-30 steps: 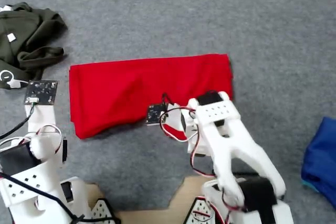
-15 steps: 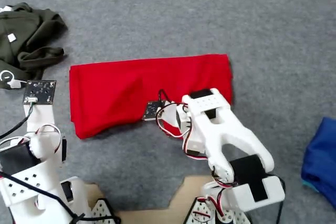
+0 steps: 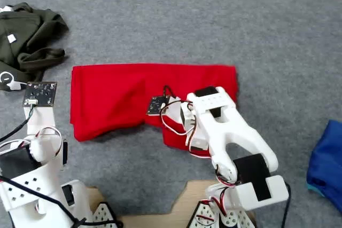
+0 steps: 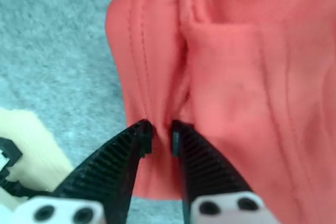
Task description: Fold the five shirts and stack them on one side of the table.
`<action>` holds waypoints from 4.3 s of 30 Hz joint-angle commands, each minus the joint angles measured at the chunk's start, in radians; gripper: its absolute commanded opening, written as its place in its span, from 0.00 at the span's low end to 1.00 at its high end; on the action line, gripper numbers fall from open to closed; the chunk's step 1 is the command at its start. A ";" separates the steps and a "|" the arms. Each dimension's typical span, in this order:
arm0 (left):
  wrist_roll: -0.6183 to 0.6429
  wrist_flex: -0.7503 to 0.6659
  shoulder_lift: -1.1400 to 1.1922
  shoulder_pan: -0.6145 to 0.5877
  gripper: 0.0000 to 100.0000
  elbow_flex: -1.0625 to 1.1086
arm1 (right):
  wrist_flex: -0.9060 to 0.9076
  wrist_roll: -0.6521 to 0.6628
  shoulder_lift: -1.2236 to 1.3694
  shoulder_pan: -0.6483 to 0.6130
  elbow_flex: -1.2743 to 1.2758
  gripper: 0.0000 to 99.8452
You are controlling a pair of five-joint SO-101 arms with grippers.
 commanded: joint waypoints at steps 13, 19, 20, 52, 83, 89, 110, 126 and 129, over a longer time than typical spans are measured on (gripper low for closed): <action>0.000 -0.015 -0.010 -0.005 0.02 -0.048 | 0.068 -0.002 -0.033 -0.010 0.024 0.33; 0.000 -0.017 -0.010 -0.003 0.02 -0.048 | 0.206 -0.008 -0.265 -0.013 0.028 0.34; 0.000 -0.017 -0.010 -0.003 0.02 -0.048 | 0.227 -0.008 -0.298 -0.012 0.028 0.34; 0.000 -0.017 -0.010 0.029 0.02 -0.048 | -0.124 -0.107 -0.216 -0.113 0.222 0.34; -0.002 -0.015 -0.010 0.029 0.02 -0.118 | -0.087 -0.109 -0.113 -0.012 0.171 0.08; -0.002 -0.015 -0.010 0.029 0.02 -0.118 | -0.087 -0.112 -0.116 -0.010 0.171 0.06; -0.002 -0.015 -0.010 0.032 0.02 -0.118 | 0.226 -0.089 -0.108 0.042 -0.355 0.06; -0.054 -0.015 -0.010 0.032 0.02 -0.118 | 0.338 0.074 -0.223 0.013 -0.236 0.06; -0.052 -0.017 -0.010 0.034 0.02 -0.115 | 0.305 0.089 -0.325 -0.047 -0.107 0.06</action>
